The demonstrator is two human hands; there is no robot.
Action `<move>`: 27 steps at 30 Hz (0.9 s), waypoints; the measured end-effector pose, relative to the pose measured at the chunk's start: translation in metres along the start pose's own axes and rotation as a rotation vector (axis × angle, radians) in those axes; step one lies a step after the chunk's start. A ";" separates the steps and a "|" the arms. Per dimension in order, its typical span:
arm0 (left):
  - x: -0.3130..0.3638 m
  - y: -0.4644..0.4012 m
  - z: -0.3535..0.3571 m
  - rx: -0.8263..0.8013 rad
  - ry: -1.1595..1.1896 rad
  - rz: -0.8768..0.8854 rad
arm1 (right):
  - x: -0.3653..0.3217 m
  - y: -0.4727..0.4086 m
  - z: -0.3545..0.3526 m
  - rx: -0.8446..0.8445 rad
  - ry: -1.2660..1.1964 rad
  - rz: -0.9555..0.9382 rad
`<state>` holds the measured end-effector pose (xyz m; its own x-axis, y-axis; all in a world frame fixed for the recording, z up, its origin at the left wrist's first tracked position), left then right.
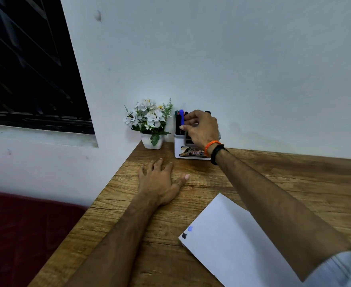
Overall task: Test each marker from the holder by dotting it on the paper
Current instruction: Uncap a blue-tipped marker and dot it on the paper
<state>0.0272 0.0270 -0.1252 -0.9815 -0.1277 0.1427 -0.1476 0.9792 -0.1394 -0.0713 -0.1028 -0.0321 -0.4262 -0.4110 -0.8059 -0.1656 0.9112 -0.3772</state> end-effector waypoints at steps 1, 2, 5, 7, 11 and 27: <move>0.000 0.000 0.000 -0.002 0.000 -0.001 | -0.002 -0.001 -0.001 0.023 -0.033 0.000; 0.000 0.000 0.000 -0.004 0.002 -0.002 | -0.005 -0.001 -0.003 0.045 -0.072 -0.001; 0.000 0.001 0.000 -0.013 0.014 -0.001 | -0.018 0.000 -0.015 0.106 -0.200 -0.024; 0.000 0.000 -0.001 -0.013 0.024 -0.003 | -0.026 0.002 -0.025 0.137 -0.283 -0.052; 0.002 0.001 -0.002 -0.013 0.034 -0.005 | -0.037 0.011 -0.044 0.134 -0.414 -0.068; 0.034 0.026 -0.054 0.404 1.301 0.181 | 0.031 0.127 -0.073 -0.347 -0.319 0.094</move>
<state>-0.0036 0.0570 -0.0709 -0.2027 0.4538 0.8677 -0.2755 0.8239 -0.4953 -0.1708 0.0025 -0.0719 -0.1686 -0.2647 -0.9495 -0.4492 0.8780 -0.1650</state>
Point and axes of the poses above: each hand's wrist, its own y-axis away from the middle knuckle, its own z-axis out of the palm, x = y × z, the point moved 2 cm from there along -y, towards the middle knuckle, and after that the axes turned 10 degrees about z, right-handed, at the moved point
